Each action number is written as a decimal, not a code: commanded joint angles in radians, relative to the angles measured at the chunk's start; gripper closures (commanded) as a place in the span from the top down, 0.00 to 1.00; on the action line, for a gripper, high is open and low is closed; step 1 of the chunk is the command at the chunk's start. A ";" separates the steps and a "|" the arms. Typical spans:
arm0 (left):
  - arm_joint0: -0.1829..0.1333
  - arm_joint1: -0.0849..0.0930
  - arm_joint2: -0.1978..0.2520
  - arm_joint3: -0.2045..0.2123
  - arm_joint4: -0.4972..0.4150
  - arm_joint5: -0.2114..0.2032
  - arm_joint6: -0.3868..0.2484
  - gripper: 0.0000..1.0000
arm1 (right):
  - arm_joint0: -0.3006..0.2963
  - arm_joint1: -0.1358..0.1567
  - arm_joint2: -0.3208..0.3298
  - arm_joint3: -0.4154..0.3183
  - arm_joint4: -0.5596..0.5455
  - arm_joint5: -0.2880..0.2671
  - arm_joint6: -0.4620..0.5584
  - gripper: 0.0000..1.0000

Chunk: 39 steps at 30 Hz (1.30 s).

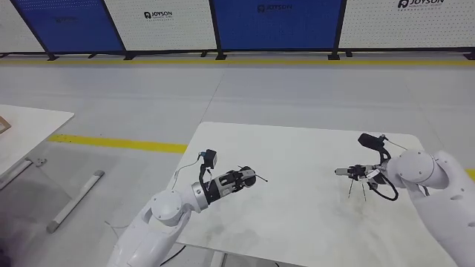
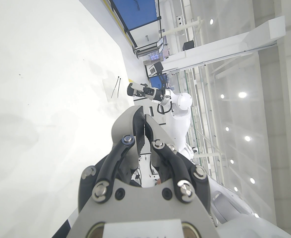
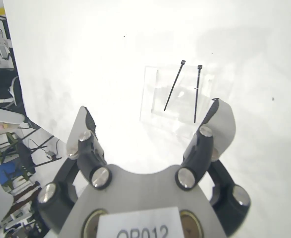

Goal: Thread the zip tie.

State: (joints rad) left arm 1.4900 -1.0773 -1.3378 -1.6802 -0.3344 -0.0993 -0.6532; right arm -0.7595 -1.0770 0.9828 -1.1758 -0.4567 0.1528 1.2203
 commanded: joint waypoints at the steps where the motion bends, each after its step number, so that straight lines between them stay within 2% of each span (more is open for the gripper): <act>1: 0.000 0.000 0.000 0.000 0.000 0.000 0.000 0.00 | 0.016 -0.002 -0.016 0.009 -0.013 -0.012 0.039 1.00; 3: 0.000 0.000 0.000 0.000 0.000 0.000 0.000 0.00 | 0.033 -0.009 -0.039 0.023 -0.025 0.003 0.057 1.00; 5: 0.000 0.000 0.000 0.000 0.000 0.000 0.000 0.00 | 0.046 -0.016 -0.052 0.035 -0.032 0.022 0.034 1.00; 20: 0.000 0.000 0.000 0.000 0.000 0.000 0.000 0.00 | 0.027 -0.013 -0.031 0.032 -0.011 0.003 -0.002 0.99; 21: 0.000 0.000 0.000 0.000 0.000 0.000 0.000 0.00 | 0.028 -0.013 -0.034 0.031 -0.016 0.009 0.001 0.62; 23: 0.000 0.000 0.000 0.000 0.000 0.000 0.000 0.00 | 0.033 -0.015 -0.039 0.035 -0.023 0.025 0.008 0.42; 25: 0.000 0.000 0.000 0.000 0.000 0.000 0.000 0.00 | 0.041 -0.018 -0.045 0.044 -0.027 0.044 0.016 0.33; 27: 0.000 0.000 0.000 0.000 0.000 0.000 0.000 0.00 | 0.051 -0.021 -0.053 0.058 -0.033 0.056 0.032 0.13; 29: 0.000 0.000 0.000 0.000 0.000 0.000 0.000 0.00 | 0.062 -0.026 -0.063 0.075 -0.038 0.073 0.033 0.15; 39: 0.000 0.000 0.000 0.000 0.000 0.000 0.000 0.00 | 0.098 -0.046 -0.104 0.133 -0.066 0.134 0.038 0.10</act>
State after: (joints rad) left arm 1.4900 -1.0773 -1.3378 -1.6802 -0.3344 -0.0993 -0.6532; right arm -0.6645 -1.1207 0.8825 -1.0461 -0.5193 0.2790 1.2589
